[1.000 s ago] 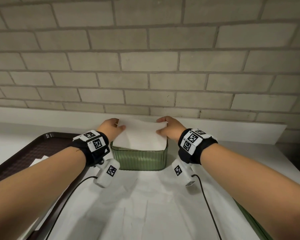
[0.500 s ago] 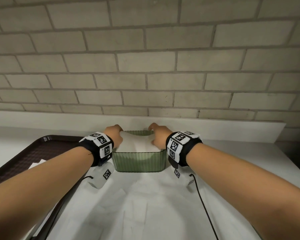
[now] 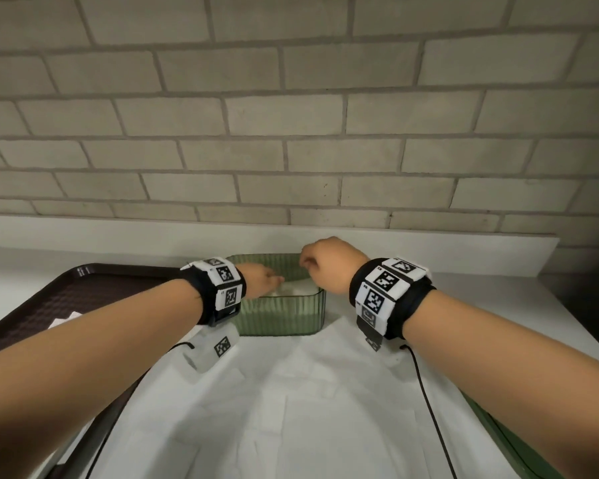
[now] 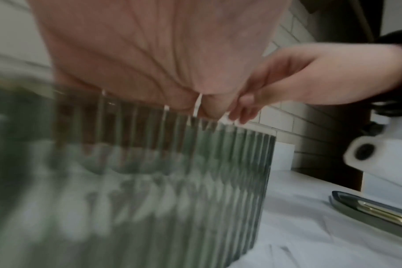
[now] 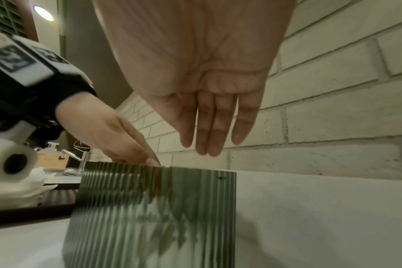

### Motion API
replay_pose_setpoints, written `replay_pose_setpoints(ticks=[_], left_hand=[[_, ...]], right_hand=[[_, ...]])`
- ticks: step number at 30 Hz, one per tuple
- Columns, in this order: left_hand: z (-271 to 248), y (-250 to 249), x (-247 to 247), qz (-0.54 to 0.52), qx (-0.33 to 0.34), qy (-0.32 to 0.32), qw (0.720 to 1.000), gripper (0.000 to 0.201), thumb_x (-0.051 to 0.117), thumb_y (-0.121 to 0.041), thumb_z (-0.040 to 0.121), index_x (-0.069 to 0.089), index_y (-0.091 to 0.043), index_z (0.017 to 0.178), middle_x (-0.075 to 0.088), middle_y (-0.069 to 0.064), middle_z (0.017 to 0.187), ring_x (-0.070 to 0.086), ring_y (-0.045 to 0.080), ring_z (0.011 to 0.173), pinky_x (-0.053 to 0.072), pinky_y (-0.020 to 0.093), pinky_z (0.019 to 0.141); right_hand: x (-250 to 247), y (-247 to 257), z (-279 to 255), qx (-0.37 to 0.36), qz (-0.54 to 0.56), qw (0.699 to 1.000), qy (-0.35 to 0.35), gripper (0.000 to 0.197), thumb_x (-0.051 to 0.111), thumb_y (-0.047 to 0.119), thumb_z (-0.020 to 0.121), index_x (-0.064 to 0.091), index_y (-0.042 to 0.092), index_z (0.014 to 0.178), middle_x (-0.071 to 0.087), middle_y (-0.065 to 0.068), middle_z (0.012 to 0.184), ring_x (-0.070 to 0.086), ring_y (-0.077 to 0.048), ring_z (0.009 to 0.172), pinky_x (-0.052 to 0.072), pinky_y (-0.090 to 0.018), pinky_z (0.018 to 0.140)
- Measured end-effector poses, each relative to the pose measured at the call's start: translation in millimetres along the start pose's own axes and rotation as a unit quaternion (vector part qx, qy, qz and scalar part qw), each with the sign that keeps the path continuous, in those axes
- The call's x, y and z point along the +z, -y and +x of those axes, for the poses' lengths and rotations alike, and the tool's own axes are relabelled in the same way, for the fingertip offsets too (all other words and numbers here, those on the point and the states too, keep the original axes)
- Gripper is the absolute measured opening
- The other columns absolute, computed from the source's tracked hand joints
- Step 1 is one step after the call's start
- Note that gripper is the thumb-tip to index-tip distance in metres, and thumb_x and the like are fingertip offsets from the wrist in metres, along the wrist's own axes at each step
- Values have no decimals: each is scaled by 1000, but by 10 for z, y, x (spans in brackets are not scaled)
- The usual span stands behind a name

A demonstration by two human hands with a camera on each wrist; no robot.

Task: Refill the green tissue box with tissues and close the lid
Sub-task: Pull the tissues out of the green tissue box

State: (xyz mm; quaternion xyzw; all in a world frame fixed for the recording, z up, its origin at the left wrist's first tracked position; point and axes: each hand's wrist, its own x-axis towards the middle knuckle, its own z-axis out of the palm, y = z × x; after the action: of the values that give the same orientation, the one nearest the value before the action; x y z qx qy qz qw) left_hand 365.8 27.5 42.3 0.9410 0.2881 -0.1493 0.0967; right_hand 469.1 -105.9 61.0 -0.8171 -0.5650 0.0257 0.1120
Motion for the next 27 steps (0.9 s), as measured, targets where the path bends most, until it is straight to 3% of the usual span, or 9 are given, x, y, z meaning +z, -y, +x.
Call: replay_pose_setpoints(ticks=[3, 5, 7, 11, 16, 19, 21, 24, 27], left_hand=[[84, -131, 58, 14, -32, 45, 998, 65, 26, -57, 96, 37, -14, 144, 33, 11, 151, 32, 27, 138, 23, 35, 113], [154, -219, 74, 28, -28, 52, 998, 72, 26, -65, 92, 41, -16, 142, 34, 11, 150, 33, 28, 138, 24, 38, 115], [199, -273, 72, 41, -25, 49, 998, 75, 24, -69, 89, 46, -16, 138, 38, 12, 148, 37, 28, 136, 26, 39, 114], [255, -413, 136, 35, -49, 56, 997, 80, 23, -68, 90, 37, -10, 142, 31, 12, 151, 32, 28, 138, 22, 37, 114], [253, -444, 184, -34, -53, 47, 997, 74, 31, -62, 92, 36, -7, 142, 33, 13, 150, 35, 29, 136, 25, 36, 112], [182, -451, 110, -18, -22, 14, 1000, 69, 21, -61, 94, 54, -12, 130, 49, 16, 137, 48, 29, 123, 32, 34, 105], [61, -476, 41, -32, 25, -39, 998, 64, 24, -55, 96, 62, -8, 114, 59, 18, 114, 54, 30, 110, 38, 33, 93], [-229, -519, -6, -73, 126, -171, 974, 44, 35, -46, 97, 57, -11, 83, 54, 8, 87, 53, 25, 84, 37, 28, 73], [-568, -546, 100, -74, 174, -168, 967, 27, 48, -43, 93, 63, -21, 94, 55, -9, 85, 50, 11, 79, 35, 22, 65]], right_hand=[[-15, -50, -255, 34, 52, 993, -97, 26, 46, 12, 87, 66, 16, 103, 68, -7, 96, 62, -27, 89, 51, -33, 81], [6, -98, -434, 58, 69, 989, -118, 22, 48, 14, 85, 67, 17, 95, 68, -5, 86, 62, -26, 82, 52, -31, 76], [44, -156, -581, 69, 66, 993, -71, 18, 50, 17, 85, 67, 18, 91, 66, -3, 83, 62, -24, 80, 51, -29, 73], [224, -318, -839, 47, 43, 991, 115, 17, 62, 22, 84, 66, 20, 101, 56, 7, 80, 54, -14, 78, 41, -23, 71], [483, -396, -1058, 48, 99, 976, 189, 26, 70, 32, 80, 67, 24, 105, 58, 12, 90, 54, -7, 81, 45, -20, 77], [576, -374, -1069, 45, 139, 967, 210, 30, 73, 28, 79, 67, 22, 107, 60, 10, 91, 55, -6, 78, 44, -14, 74], [621, -352, -1047, 36, 154, 964, 216, 31, 76, 23, 77, 67, 20, 106, 59, 8, 88, 52, -1, 68, 42, -10, 68], [664, -329, -1017, 38, 166, 961, 218, 30, 78, 18, 74, 68, 19, 102, 56, 9, 82, 49, 2, 64, 41, -10, 64], [663, -302, -993, 34, 166, 961, 219, 24, 80, 19, 72, 71, 17, 95, 54, 13, 74, 50, 0, 66, 42, -12, 66]])
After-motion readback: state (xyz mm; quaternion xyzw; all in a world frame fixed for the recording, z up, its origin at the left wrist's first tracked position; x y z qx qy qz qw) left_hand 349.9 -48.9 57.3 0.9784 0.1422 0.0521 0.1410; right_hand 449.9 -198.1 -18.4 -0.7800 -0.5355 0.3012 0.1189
